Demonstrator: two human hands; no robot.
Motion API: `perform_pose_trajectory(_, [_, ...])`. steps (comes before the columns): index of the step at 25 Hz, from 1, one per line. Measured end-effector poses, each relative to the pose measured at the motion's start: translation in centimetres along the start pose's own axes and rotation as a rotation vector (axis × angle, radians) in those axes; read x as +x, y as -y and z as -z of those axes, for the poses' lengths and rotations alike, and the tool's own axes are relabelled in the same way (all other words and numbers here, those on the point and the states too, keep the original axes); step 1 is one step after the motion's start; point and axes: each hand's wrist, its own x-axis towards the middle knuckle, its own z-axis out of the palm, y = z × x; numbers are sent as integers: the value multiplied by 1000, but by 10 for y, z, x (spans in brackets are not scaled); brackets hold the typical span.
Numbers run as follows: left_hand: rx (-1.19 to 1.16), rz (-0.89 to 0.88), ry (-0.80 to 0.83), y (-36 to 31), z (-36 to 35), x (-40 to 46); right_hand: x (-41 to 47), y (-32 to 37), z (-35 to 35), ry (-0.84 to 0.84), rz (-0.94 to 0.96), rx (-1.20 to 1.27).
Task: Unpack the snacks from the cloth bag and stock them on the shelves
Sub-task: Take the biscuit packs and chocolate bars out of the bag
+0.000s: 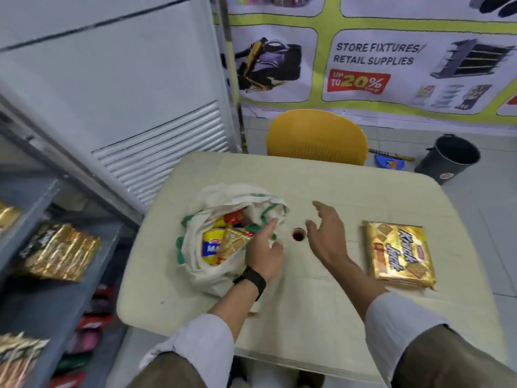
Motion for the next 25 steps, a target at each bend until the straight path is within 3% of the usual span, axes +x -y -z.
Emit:
perform_pose_trajectory(2, [-4,31,-244,16,42,1,-11,33,-39,145,158,-33])
perform_pose_trajectory(4, [-29,142,-375,37,80,9,-17,58,-78,304,268,-105])
perform_pose_trajectory(12, [185,415,-285,104,117,23,17,87,-134,574,221,-453])
perform_pose_trajectory(19, [385,535,-96,111,129,18,25,93,-154,537,201,-511])
perform_pose_trajectory(25, [368,475,-269,75,146,39,52,90,-135,359,73,-284])
